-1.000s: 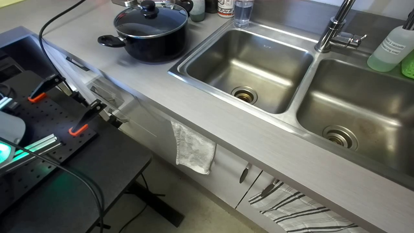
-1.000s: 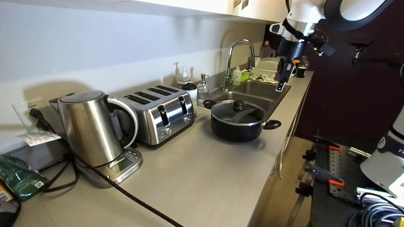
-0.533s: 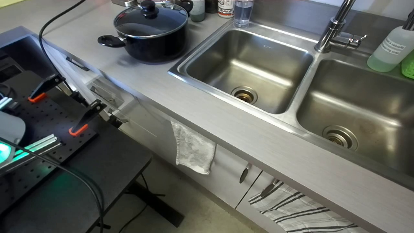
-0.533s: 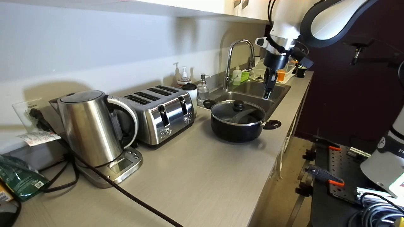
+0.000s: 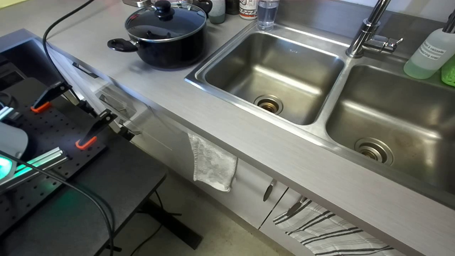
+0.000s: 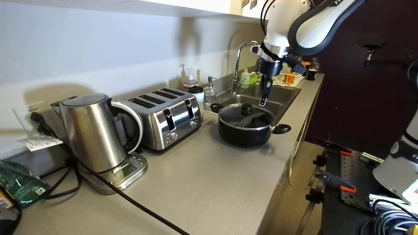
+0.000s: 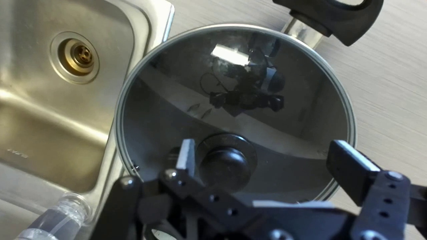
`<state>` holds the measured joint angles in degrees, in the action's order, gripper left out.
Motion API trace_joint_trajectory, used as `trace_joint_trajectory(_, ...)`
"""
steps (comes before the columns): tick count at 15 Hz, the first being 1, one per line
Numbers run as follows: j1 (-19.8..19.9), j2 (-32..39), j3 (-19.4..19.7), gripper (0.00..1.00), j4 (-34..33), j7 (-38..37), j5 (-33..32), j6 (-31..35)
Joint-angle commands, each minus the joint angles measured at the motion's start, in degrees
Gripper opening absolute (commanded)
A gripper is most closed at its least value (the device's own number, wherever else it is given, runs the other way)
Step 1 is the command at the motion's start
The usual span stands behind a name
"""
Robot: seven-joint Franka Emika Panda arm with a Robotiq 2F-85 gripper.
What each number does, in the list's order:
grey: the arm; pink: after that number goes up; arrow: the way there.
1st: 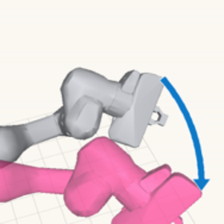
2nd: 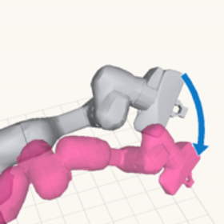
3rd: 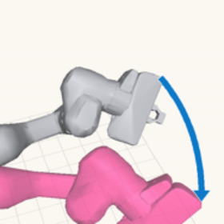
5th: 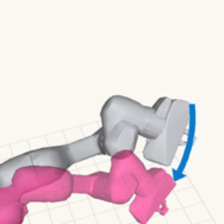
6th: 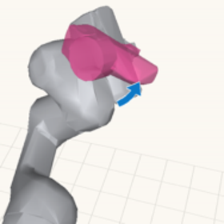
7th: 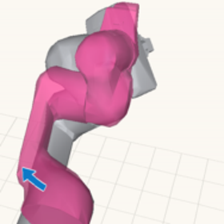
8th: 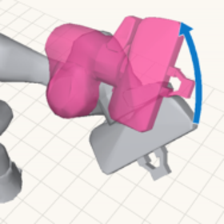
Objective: Take the lid off the pot and place it to the left of the pot
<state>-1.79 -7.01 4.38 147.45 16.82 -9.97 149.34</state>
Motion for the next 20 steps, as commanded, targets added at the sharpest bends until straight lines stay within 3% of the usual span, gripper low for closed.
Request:
trace_joint_trajectory(1, 0.2, 5.3, -0.6, 1.00, -4.8, 3.9, 3.5, 0.6)
trace_joint_trajectory(11, 2.2, 13.8, -3.0, 1.00, -14.9, 10.1, 9.0, -2.4)
trace_joint_trajectory(20, 4.6, 14.0, -4.1, 1.00, -14.6, 13.7, 12.0, -5.8)
